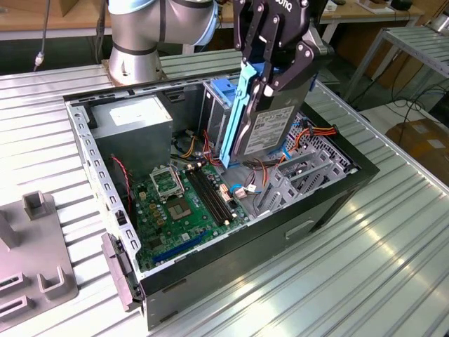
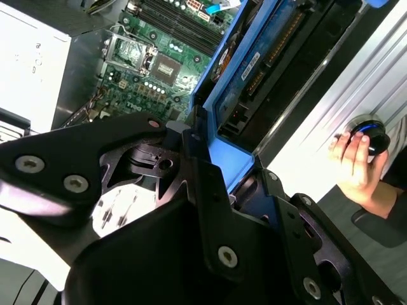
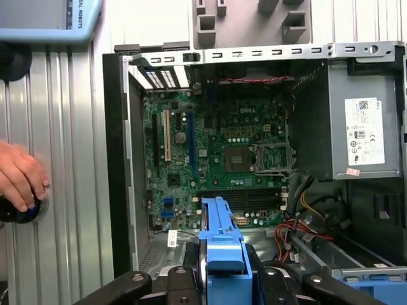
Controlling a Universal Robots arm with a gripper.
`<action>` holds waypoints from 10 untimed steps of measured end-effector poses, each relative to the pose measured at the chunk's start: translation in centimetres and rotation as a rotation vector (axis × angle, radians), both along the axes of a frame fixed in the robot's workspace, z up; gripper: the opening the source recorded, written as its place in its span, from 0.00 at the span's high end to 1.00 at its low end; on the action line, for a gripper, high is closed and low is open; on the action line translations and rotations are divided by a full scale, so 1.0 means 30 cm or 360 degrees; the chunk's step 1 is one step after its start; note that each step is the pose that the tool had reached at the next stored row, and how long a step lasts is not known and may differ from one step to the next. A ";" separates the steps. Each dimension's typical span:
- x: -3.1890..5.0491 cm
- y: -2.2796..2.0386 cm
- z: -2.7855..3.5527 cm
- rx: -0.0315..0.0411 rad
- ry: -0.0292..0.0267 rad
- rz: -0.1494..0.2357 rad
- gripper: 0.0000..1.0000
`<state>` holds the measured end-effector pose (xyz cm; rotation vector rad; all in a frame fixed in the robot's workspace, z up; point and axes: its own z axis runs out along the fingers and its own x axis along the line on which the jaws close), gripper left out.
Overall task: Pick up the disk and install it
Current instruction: 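Insert the disk into the insertion slot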
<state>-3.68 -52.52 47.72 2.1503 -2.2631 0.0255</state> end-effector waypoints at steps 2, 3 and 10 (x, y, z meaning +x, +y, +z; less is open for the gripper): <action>0.005 -0.004 0.000 -0.0001 0.00000 -0.0002 0.63; 0.007 -0.008 0.000 -0.0001 0.00000 -0.0002 0.63; 0.014 -0.036 -0.001 -0.0005 0.00000 -0.0005 0.63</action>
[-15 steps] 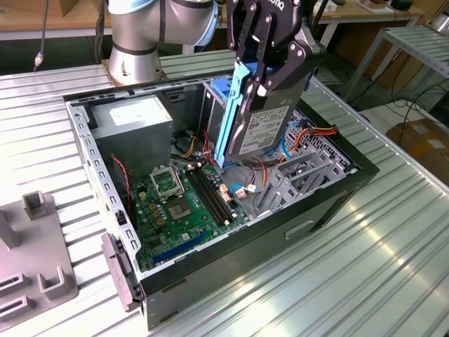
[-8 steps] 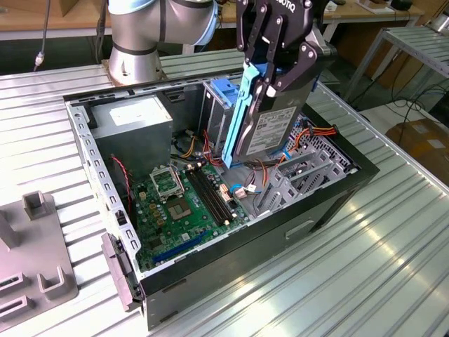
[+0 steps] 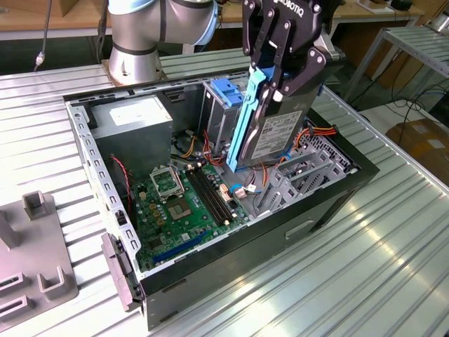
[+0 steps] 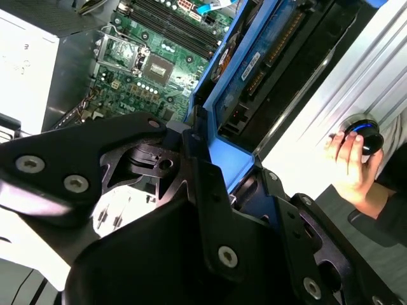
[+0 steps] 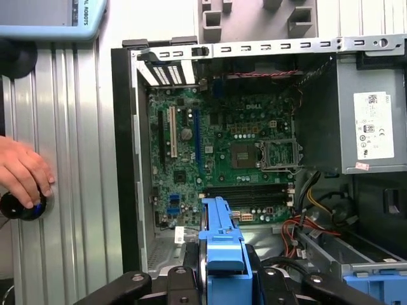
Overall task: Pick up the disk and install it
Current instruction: 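Insert the disk into the insertion slot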
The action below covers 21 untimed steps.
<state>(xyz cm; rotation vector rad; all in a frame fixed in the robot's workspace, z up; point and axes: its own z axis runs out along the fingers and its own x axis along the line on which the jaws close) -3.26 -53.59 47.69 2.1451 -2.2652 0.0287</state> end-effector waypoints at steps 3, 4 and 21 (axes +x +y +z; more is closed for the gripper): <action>0.004 -0.014 0.000 -0.0001 0.00000 -0.0001 0.63; 0.006 -0.021 0.000 -0.0002 0.00001 -0.0001 0.63; 0.059 -0.047 -0.005 -0.0004 -0.00001 -0.0003 0.63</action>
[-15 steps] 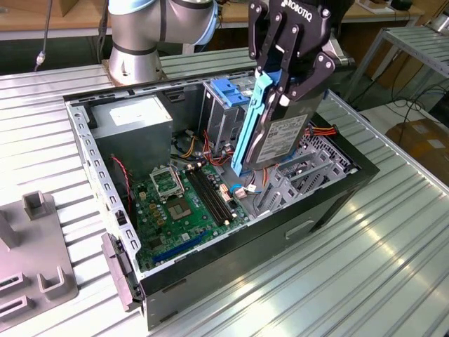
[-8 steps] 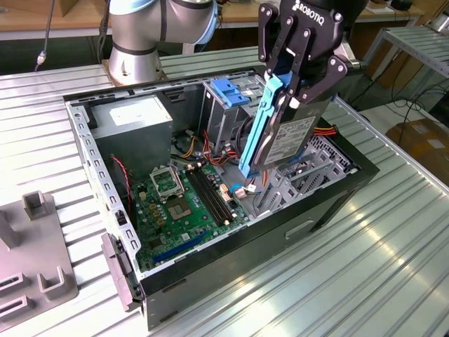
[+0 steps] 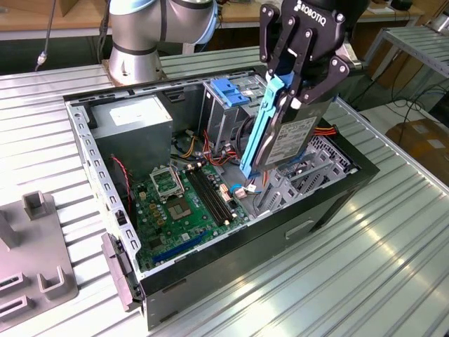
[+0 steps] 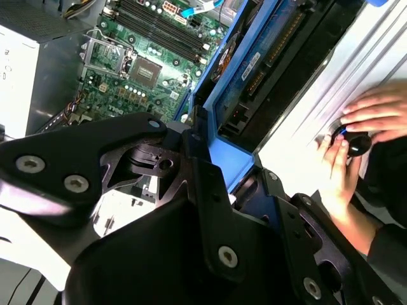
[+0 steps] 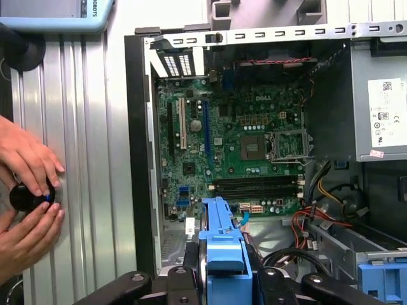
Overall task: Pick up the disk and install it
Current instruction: 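Insert the disk into the insertion slot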
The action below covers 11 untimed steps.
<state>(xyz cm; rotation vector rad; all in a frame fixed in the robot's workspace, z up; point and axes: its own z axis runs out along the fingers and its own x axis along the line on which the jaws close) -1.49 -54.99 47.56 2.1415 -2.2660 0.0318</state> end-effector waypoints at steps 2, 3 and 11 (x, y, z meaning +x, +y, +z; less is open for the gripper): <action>0.032 0.000 -0.004 0.0000 0.00001 0.0000 0.63; 0.062 0.000 -0.007 0.0000 0.00001 0.0000 0.63; 0.192 0.000 -0.026 -0.0002 0.00002 0.0011 0.63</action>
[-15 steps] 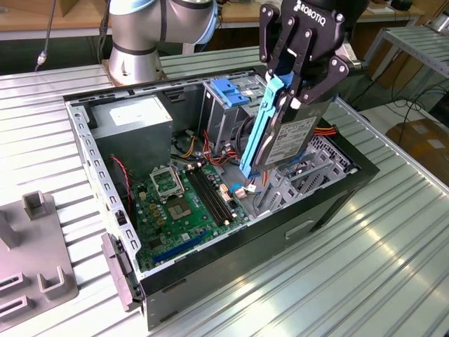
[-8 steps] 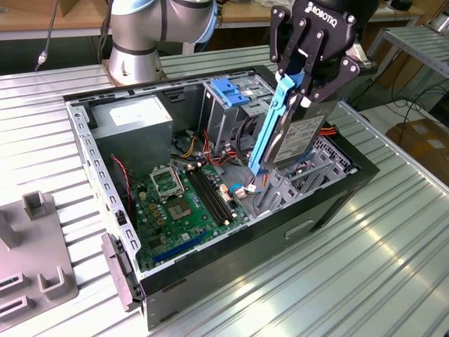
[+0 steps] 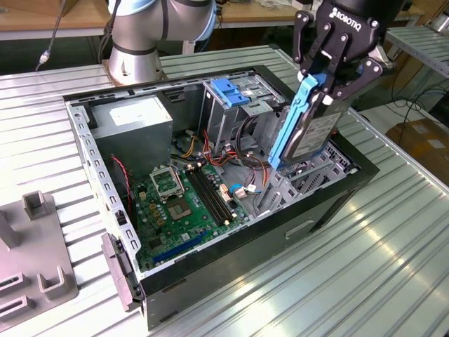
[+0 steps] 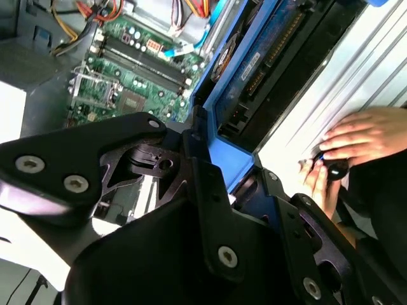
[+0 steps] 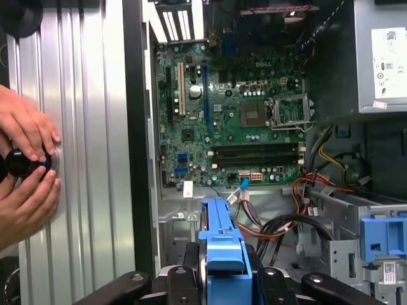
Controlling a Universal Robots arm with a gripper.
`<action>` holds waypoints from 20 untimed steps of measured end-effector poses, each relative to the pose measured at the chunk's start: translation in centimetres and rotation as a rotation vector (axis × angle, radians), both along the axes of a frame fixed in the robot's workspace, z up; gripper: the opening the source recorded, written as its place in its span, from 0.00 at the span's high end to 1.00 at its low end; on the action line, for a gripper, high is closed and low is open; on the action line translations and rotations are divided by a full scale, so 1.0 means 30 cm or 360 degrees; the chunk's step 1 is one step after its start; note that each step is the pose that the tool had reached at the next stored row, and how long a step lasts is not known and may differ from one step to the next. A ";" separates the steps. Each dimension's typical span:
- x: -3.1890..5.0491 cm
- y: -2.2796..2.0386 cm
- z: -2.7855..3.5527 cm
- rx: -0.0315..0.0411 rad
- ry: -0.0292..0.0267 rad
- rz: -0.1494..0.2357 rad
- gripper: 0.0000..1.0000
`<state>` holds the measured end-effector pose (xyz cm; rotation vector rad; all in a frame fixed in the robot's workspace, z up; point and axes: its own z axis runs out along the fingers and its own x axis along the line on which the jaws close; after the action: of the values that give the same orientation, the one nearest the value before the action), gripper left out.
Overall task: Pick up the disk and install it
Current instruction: 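Insert the disk into the insertion slot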
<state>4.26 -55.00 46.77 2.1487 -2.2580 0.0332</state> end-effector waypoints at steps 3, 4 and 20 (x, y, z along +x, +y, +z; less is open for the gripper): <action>0.054 0.000 -0.007 0.0000 0.00000 0.0007 0.63; 0.064 0.000 -0.011 0.0000 -0.00001 0.0010 0.63; 0.081 -0.039 -0.075 0.0048 0.00016 0.0017 0.63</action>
<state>6.69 -56.17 44.53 2.1748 -2.2614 -0.0020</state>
